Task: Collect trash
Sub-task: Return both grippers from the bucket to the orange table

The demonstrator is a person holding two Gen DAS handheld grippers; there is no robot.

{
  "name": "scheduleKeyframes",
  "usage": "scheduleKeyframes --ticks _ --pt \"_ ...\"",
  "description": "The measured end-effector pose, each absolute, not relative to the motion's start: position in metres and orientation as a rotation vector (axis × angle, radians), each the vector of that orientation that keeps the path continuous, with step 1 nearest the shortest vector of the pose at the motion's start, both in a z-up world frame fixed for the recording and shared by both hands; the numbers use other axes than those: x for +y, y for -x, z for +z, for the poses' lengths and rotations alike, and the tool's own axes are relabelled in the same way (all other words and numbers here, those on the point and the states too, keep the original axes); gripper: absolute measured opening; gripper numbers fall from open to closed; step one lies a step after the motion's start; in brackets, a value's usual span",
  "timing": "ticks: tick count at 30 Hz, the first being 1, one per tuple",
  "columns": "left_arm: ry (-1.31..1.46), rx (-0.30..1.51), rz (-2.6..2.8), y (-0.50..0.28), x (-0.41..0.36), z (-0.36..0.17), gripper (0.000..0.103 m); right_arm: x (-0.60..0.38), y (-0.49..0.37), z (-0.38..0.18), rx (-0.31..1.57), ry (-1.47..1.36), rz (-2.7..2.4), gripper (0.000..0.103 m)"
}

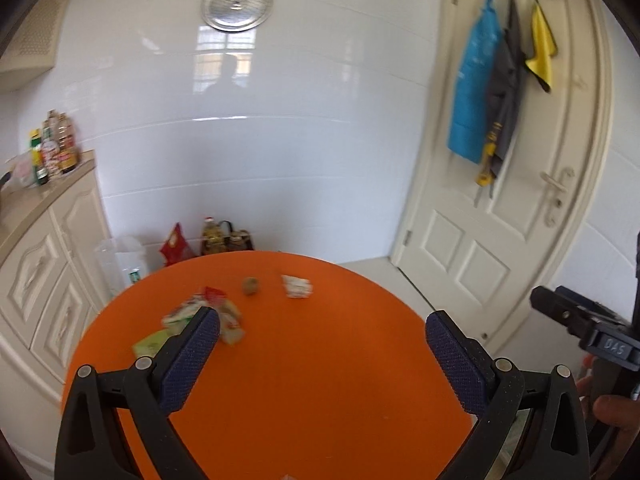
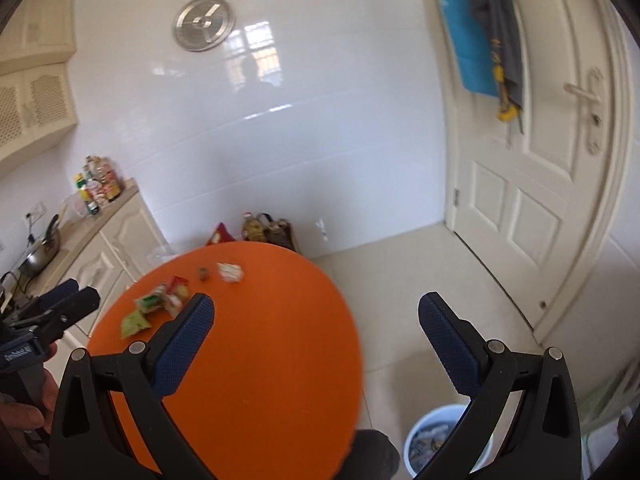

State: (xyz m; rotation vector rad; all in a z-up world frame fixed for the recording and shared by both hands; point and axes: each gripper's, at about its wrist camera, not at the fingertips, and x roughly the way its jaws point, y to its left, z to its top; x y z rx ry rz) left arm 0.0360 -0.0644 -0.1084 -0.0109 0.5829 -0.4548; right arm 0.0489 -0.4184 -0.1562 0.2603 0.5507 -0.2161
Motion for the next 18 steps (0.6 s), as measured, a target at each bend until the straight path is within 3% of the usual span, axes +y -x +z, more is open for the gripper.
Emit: scheduleKeyframes --ticks 10,18 --pt "0.084 0.587 -0.265 0.007 0.012 -0.123 0.102 -0.332 -0.094 -0.136 0.504 -0.156 -0.075 0.103" --pt "0.107 0.661 -0.204 -0.025 -0.004 -0.135 0.102 -0.283 -0.134 -0.164 0.591 -0.095 0.037 0.103"
